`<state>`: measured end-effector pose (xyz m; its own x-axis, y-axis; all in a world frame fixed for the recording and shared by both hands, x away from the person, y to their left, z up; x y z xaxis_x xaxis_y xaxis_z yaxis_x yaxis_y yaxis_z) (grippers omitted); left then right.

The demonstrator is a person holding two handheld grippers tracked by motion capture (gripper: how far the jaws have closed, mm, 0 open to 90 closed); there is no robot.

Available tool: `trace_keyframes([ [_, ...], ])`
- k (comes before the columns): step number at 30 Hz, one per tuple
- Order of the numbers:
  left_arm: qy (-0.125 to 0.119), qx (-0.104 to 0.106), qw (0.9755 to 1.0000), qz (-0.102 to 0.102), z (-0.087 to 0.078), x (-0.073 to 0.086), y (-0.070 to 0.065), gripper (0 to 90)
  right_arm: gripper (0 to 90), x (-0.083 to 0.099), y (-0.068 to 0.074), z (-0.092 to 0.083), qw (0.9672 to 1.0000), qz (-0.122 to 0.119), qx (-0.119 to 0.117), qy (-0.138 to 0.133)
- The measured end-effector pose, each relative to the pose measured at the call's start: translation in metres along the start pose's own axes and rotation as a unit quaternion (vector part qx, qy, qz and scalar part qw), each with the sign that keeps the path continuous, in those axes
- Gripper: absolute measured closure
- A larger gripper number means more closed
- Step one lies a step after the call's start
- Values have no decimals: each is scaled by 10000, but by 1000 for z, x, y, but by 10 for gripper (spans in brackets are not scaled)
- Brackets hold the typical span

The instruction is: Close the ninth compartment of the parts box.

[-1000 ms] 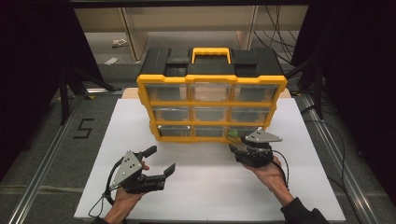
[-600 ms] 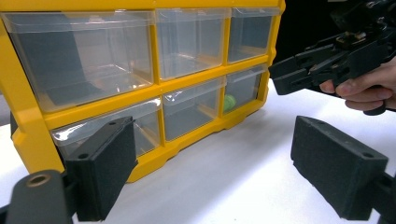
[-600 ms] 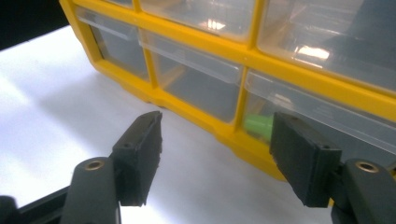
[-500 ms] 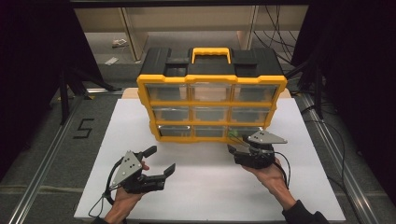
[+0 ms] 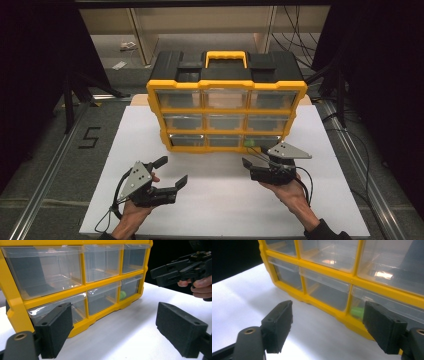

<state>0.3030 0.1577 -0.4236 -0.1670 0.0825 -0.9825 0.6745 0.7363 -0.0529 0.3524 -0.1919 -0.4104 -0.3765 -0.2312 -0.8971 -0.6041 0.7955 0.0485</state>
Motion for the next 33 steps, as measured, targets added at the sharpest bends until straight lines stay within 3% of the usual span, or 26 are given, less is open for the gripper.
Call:
trace_keyframes([
  [18, 27, -23, 10000, -5, 2, 1, 1, 139, 220, 2, 5, -16, 9994, 52, -150, -310],
  [33, -5, -15, 10000, 9, 0, 0, 0, 139, 217, 10, 3, -30, 9983, 94, -107, -569],
])
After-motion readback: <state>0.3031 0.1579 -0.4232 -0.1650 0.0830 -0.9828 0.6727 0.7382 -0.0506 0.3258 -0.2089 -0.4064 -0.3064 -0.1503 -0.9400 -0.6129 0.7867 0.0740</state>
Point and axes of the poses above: each handheld gripper's, and its own axes: z roughly forward along the jaws, x roughly out of its underside, y roughly to its left, the point moved 1 cm from there along z, roughly forward along the jaws, and after that the axes turned 1 degree about -x, right-handed, at the moved point
